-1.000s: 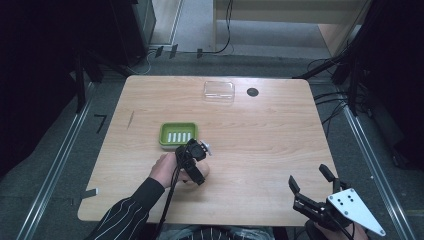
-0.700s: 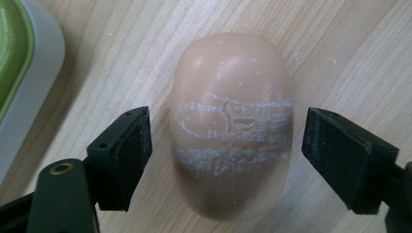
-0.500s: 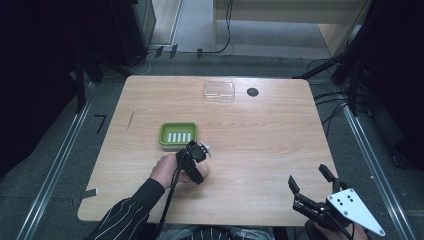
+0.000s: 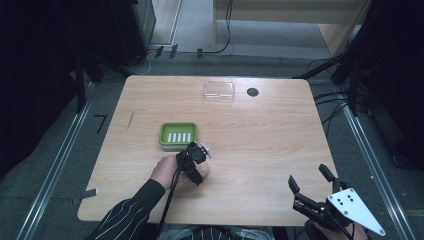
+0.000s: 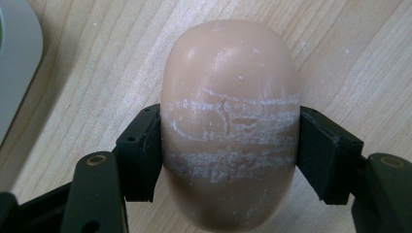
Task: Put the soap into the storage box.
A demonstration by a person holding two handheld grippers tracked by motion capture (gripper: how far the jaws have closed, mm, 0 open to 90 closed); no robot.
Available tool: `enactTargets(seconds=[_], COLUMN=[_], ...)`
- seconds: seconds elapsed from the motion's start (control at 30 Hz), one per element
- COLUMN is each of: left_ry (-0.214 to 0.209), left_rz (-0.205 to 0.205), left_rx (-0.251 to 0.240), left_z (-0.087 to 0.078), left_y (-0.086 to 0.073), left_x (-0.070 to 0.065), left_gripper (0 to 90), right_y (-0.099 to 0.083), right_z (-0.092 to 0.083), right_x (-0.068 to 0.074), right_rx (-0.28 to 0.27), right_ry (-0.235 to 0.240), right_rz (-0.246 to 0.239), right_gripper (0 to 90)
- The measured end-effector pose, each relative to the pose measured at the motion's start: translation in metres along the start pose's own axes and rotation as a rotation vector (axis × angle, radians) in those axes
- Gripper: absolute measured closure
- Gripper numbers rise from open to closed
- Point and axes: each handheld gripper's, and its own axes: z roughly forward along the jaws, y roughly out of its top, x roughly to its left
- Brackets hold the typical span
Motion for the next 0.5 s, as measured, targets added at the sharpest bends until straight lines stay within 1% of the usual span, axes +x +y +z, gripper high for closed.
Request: enactTargets(seconds=[0.17, 0.3, 0.33, 0.5], left_ry=[0.000, -0.001, 0.001, 0.003], left_rz=[0.005, 0.024, 0.024, 0.032], left_rx=[-0.003, 0.003, -0.006, -0.007], left_z=[-0.0004, -0.0010, -0.0003, -0.0014], left_y=[-0.0010, -0.0006, -0.0010, -0.0011], left_x=[-0.0005, -0.0009, -0.0011, -0.0017], left_gripper=[33.3, 33.4, 33.4, 33.4], right_y=[0.0001, 0.0002, 0.0002, 0.0000], right_z=[-0.0003, -0.0001, 0.0000, -0.0007], right_x=[-0.0001, 0.0001, 0.0001, -0.0004], right_rx=[-0.003, -0.003, -0.002, -0.006], right_ry=[-0.002, -0.001, -0.001, -0.001], right_rz=[-0.002, -0.004, -0.006, -0.003], right_gripper=[13.2, 13.3, 13.2, 13.2])
